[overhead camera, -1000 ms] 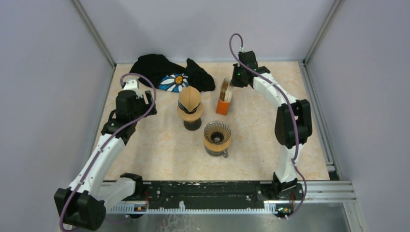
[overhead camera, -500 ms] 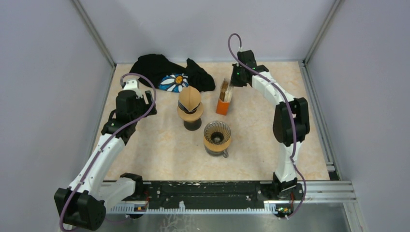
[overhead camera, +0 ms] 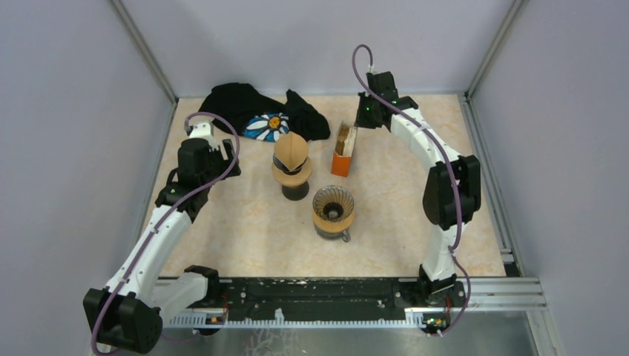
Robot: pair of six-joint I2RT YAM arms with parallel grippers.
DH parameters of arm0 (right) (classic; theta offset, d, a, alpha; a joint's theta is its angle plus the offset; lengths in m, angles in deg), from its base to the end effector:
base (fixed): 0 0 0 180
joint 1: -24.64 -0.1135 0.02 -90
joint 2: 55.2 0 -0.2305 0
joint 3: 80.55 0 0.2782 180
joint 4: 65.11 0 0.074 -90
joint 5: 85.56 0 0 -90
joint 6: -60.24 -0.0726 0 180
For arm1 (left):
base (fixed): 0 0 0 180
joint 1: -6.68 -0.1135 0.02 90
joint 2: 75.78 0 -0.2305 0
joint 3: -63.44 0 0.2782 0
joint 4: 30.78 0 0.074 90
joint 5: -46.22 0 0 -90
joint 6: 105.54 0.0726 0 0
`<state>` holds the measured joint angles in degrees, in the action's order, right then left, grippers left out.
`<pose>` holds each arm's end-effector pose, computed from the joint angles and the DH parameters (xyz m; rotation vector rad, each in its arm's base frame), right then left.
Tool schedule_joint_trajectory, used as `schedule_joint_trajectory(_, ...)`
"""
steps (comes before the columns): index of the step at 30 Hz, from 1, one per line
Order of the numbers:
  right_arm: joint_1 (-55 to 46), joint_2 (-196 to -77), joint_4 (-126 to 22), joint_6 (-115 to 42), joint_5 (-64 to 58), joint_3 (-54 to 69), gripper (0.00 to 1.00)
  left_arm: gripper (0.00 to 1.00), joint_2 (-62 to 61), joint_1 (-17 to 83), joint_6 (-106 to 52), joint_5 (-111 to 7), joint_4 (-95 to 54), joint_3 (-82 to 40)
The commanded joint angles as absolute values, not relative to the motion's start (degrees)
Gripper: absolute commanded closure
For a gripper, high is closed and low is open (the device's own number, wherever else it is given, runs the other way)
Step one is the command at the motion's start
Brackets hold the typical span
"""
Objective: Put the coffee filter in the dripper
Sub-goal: Pick up the coffee filter from the coffee filter holder.
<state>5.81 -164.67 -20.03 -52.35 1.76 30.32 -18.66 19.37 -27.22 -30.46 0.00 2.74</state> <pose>0.4541 0.1584 0.2364 0.0540 2.3688 0.4103 0.2975 -0.0498 0.2583 -0.1266 2.0279 -0.0298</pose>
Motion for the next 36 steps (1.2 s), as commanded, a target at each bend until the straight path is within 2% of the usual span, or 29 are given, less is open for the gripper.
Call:
schedule_joint_trajectory(1, 4.6, -161.3, -20.2, -51.0, 2.8, 33.5, 1.00, 0.16, -18.9, 19.0, -26.4, -31.3, -1.5, 3.5)
schedule_joint_trajectory(8, 3.5, -162.8, -20.1, -50.7, 2.6, 33.7, 0.90, 0.16, -18.9, 18.9, -26.3, -31.3, -1.5, 3.5)
schedule_joint_trajectory(16, 1.8, -164.2, -19.5, -50.2, 6.7, 36.1, 0.74, 0.16, -18.9, 19.0, -26.4, -31.2, -1.5, 3.5)
schedule_joint_trajectory(24, 0.6, -167.9, -17.2, -49.5, 13.1, 39.6, 0.71, 0.16, -18.9, 18.9, -26.4, -31.2, -1.5, 3.5)
schedule_joint_trajectory(36, -0.4, -171.8, -16.2, -48.2, 13.8, 42.7, 0.71, 0.16, -18.9, 18.9, -26.3, -31.3, -1.5, 3.5)
